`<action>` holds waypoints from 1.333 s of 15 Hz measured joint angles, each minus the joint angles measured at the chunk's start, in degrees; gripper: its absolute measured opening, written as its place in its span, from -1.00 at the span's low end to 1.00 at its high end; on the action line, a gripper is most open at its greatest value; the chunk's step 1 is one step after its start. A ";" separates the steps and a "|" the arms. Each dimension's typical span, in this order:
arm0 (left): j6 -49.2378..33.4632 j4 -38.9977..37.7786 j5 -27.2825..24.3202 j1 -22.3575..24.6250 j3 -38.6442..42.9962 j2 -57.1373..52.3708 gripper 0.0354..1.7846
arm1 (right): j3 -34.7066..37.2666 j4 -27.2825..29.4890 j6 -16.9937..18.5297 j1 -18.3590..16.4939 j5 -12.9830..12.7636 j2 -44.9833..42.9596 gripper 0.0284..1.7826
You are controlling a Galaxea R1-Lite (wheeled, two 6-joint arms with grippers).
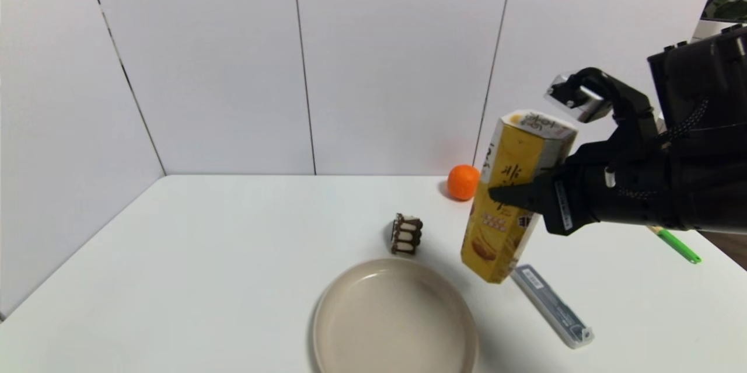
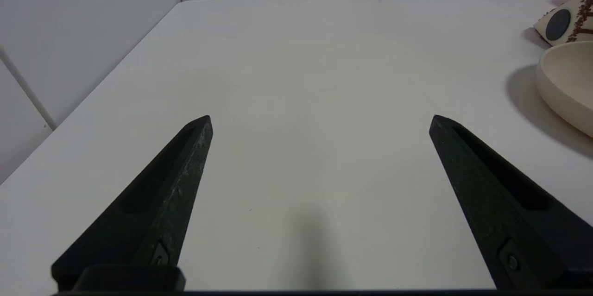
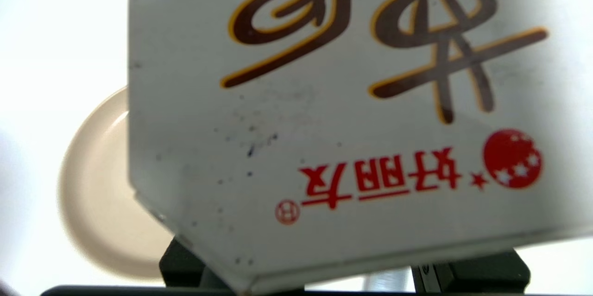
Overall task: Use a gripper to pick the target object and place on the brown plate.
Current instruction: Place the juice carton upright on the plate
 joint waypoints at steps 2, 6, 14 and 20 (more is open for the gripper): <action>0.00 0.00 0.00 0.00 0.00 0.00 0.89 | 0.00 -0.10 0.26 4.38 -0.85 1.37 -0.06; 0.00 0.00 0.02 0.00 0.00 0.00 0.89 | 0.05 -2.32 0.50 10.19 -1.13 4.68 -0.06; 0.00 0.02 -0.02 0.00 0.00 0.00 0.89 | 0.33 -3.89 2.13 14.84 -0.79 8.22 -0.06; 0.00 0.02 0.02 0.00 0.00 0.00 0.89 | 0.35 -3.86 2.33 14.93 -0.85 8.98 0.42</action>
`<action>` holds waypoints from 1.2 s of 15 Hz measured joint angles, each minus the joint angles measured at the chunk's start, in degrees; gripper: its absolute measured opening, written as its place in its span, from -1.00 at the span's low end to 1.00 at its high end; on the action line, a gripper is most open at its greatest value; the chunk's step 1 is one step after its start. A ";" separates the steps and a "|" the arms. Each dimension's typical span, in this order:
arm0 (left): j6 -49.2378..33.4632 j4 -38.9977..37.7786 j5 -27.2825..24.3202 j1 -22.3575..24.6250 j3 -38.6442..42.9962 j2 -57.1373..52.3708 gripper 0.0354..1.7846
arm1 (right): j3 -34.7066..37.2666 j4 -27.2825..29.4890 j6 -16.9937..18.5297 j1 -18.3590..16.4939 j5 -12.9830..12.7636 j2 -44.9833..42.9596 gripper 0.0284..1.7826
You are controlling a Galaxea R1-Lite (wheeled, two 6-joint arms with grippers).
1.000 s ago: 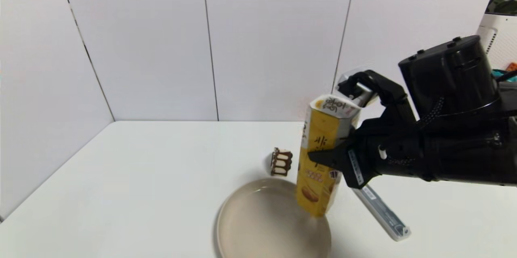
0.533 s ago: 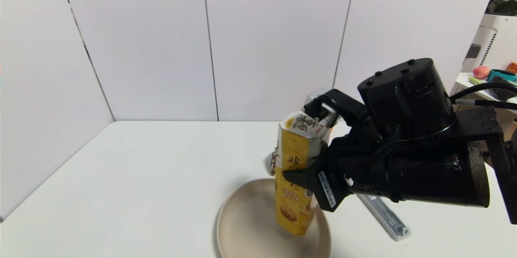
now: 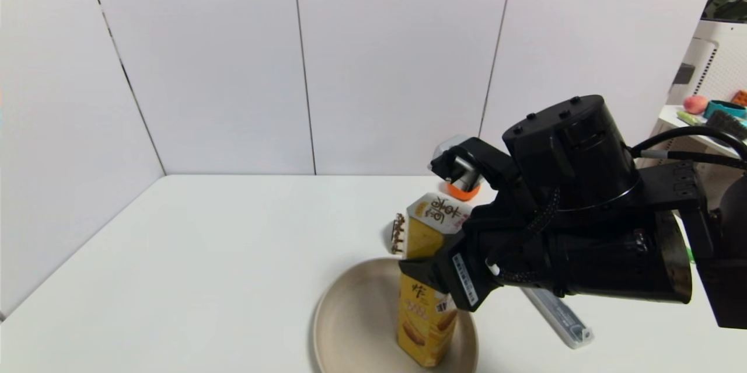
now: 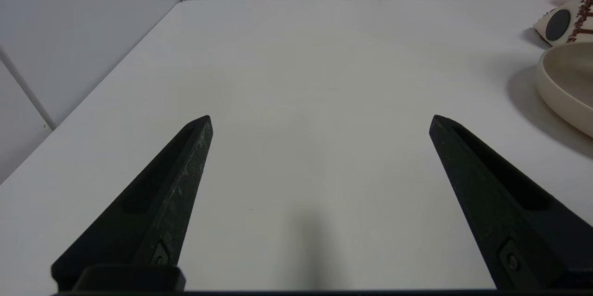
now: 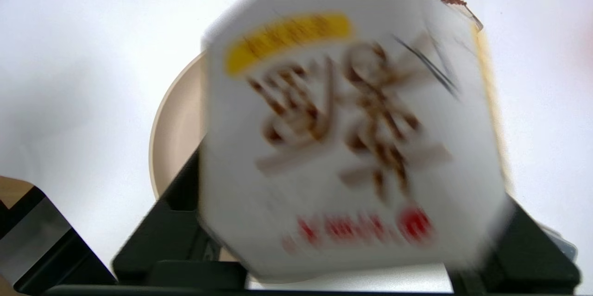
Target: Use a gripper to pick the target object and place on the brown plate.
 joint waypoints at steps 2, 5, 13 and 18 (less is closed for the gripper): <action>0.02 -0.02 0.00 0.00 0.00 0.00 0.89 | 0.00 0.17 -0.01 -0.16 0.00 -0.17 0.53; 0.02 -0.02 0.00 0.00 0.00 0.00 0.89 | 1.27 0.60 -0.12 -0.49 -0.11 -2.76 0.65; 0.00 0.00 0.00 0.00 0.00 0.00 0.89 | 16.32 7.17 -0.61 -11.22 0.15 -20.76 0.82; 0.02 -0.02 0.00 0.00 0.00 0.00 0.89 | 26.84 15.41 -3.39 -28.39 -0.11 -34.96 0.87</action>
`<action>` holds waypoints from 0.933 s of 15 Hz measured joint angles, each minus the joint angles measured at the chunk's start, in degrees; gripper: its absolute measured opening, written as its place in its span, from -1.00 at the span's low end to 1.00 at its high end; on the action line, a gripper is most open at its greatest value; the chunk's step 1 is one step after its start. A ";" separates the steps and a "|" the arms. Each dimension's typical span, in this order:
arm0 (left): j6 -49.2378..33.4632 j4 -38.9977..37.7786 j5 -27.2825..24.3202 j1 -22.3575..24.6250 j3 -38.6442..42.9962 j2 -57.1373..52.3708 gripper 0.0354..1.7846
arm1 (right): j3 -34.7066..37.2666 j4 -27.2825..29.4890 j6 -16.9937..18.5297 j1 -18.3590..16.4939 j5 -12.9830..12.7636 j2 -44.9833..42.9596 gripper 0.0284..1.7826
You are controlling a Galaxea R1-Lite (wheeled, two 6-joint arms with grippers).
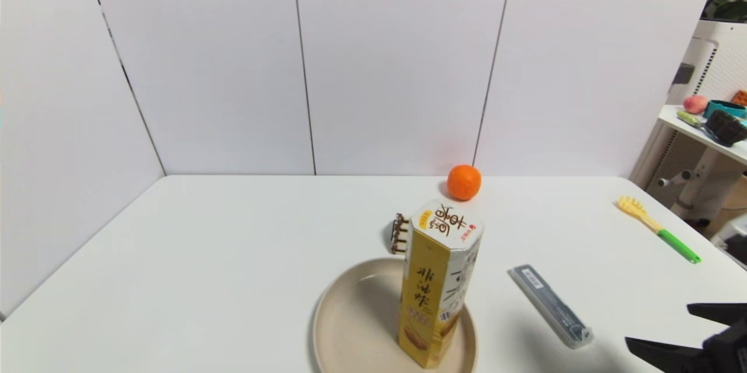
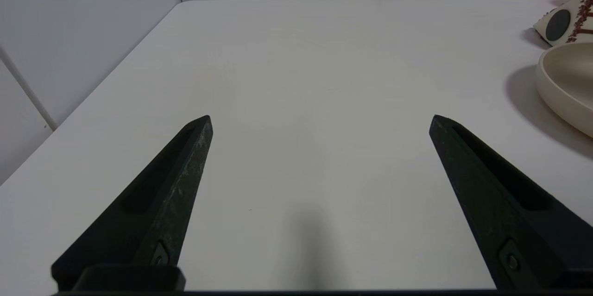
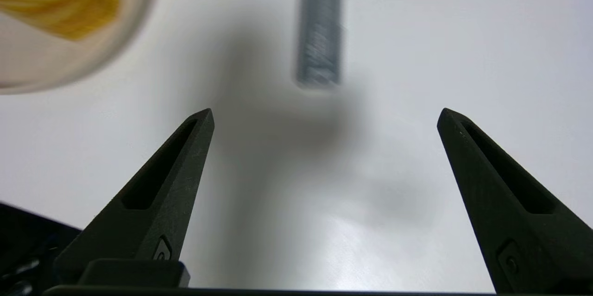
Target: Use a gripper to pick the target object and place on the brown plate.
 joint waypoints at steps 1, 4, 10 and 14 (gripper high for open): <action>0.00 0.00 0.00 0.00 0.00 0.00 0.89 | 2.60 -0.06 -1.32 -3.57 -0.17 -3.46 0.87; 0.00 0.00 -0.02 0.00 0.00 0.00 0.89 | 11.93 -2.84 -3.50 -13.19 -0.77 -15.87 0.89; 0.00 0.00 -0.02 0.00 0.00 0.00 0.89 | 32.89 -23.28 -5.86 -19.99 1.99 -41.47 0.90; -0.02 0.00 -0.02 0.00 0.00 0.00 0.89 | 34.82 -21.10 -6.72 -19.60 5.51 -53.66 0.90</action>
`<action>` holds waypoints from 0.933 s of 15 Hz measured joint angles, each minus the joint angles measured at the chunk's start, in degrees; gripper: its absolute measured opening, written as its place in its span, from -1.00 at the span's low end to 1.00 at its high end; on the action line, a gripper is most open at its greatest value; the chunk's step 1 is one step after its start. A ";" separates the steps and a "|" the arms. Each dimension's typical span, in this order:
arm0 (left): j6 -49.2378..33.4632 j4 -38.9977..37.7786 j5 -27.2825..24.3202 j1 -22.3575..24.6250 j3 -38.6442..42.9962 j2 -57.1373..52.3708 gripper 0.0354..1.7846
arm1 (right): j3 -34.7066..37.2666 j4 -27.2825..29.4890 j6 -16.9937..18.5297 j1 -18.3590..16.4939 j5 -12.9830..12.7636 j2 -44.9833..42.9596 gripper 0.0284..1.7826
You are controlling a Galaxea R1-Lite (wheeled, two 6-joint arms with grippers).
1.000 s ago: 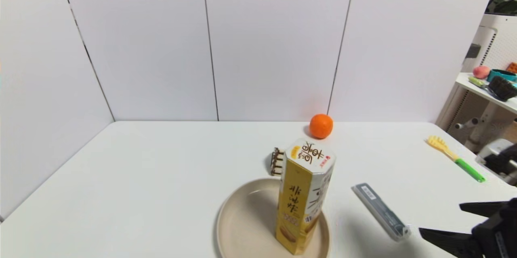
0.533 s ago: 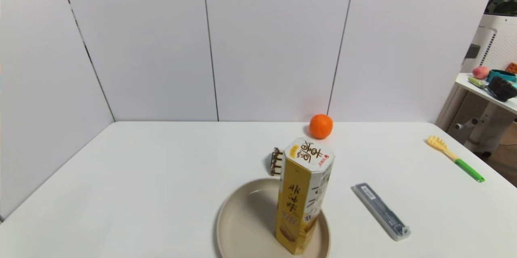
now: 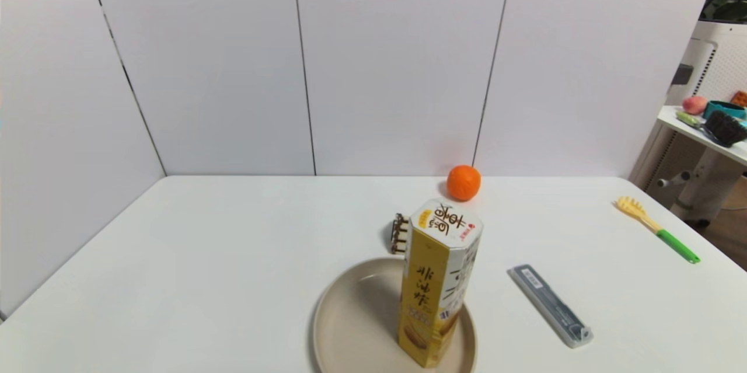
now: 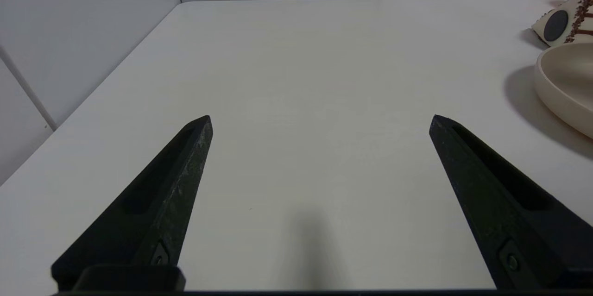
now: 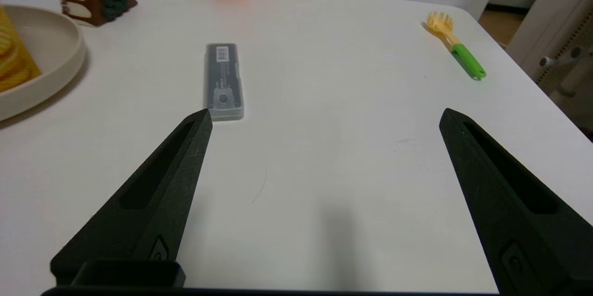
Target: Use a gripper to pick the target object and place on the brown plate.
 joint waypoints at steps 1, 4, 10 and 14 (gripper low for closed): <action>0.00 0.02 0.00 0.00 0.00 0.00 0.89 | 0.04 0.27 0.35 0.11 0.40 -1.46 0.90; 0.02 0.02 0.02 0.00 0.00 0.00 0.89 | 0.09 0.65 0.60 0.20 0.22 -3.50 0.90; 0.05 0.00 0.00 0.00 0.00 0.00 0.89 | 0.13 0.69 0.52 0.20 0.21 -4.17 0.90; 0.00 0.00 0.00 0.00 0.00 0.00 0.89 | 0.13 0.59 0.05 0.20 0.44 -4.17 0.90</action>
